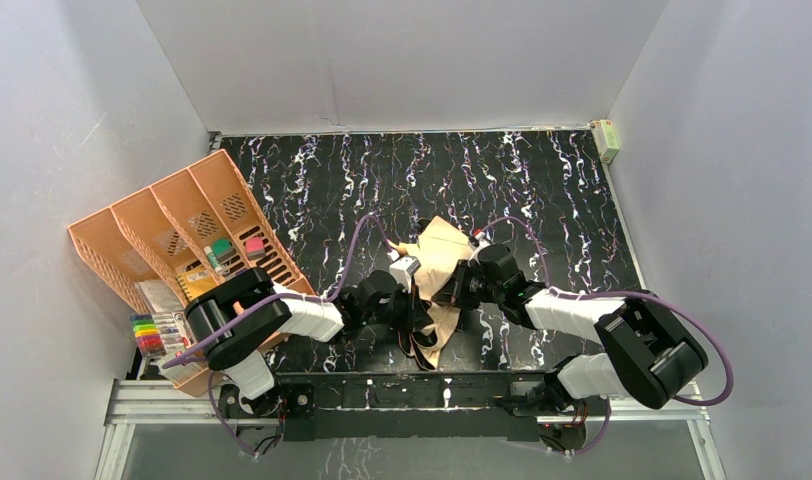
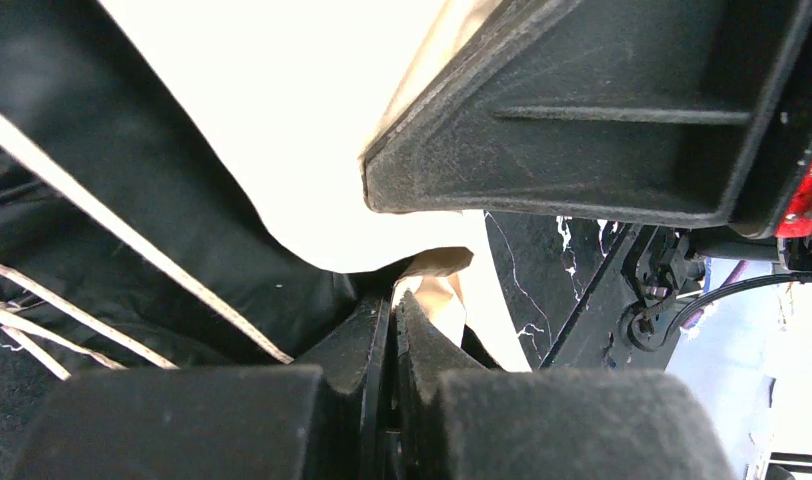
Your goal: Put away the umbrella
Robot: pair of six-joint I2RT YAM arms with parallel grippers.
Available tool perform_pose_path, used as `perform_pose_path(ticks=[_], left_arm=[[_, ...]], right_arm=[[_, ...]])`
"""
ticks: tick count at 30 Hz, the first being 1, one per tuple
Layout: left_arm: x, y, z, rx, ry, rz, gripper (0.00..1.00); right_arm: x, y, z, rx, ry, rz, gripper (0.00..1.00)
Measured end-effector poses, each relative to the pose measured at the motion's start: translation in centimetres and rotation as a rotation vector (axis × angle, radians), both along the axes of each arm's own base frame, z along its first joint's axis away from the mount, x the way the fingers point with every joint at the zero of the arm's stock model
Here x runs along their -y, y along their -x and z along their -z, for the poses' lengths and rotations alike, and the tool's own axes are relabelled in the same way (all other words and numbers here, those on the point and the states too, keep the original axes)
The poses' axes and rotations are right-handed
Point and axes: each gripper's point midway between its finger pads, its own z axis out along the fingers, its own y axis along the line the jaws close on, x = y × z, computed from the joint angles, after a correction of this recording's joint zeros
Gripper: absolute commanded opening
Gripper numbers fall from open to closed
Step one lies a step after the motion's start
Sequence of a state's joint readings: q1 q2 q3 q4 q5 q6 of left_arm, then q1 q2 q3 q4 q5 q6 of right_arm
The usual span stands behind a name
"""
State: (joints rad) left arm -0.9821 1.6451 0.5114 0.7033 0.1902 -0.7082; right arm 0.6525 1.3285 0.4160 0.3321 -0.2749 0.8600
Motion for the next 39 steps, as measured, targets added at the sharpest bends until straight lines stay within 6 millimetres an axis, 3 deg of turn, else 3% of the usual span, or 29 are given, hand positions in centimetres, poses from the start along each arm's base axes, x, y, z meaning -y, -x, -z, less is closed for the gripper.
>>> perform_pose_path(ticks=[7,12,14,21,26,31,39], left_arm=[[0.0,0.1,0.0,0.000,-0.002,0.002,0.03],[-0.4,0.3,-0.4,0.002,-0.007,-0.003,0.41],[-0.8,0.5,-1.3,0.008,-0.003,-0.012,0.52],[-3.1,-0.2,-7.3,0.092,0.060,-0.123,0.82],[-3.7,-2.8,-9.4,0.109,0.023,-0.224,0.80],[-1.8,-6.4,-10.5,0.063,-0.014,-0.300,0.67],[-1.0,-7.2,-8.7,-0.034,-0.031,-0.358,0.60]], right_arm=[[0.6,-0.2,1.3,-0.030,0.040,0.051,0.07],[1.0,-0.3,2.7,-0.057,0.074,0.075,0.06],[1.1,-0.4,2.9,-0.059,0.081,0.083,0.06],[1.3,-0.7,3.0,-0.052,0.090,0.097,0.06],[1.3,-0.7,3.0,-0.050,0.091,0.100,0.06],[1.3,-0.8,3.0,-0.050,0.092,0.101,0.06],[1.3,-0.8,3.0,-0.049,0.093,0.103,0.06]])
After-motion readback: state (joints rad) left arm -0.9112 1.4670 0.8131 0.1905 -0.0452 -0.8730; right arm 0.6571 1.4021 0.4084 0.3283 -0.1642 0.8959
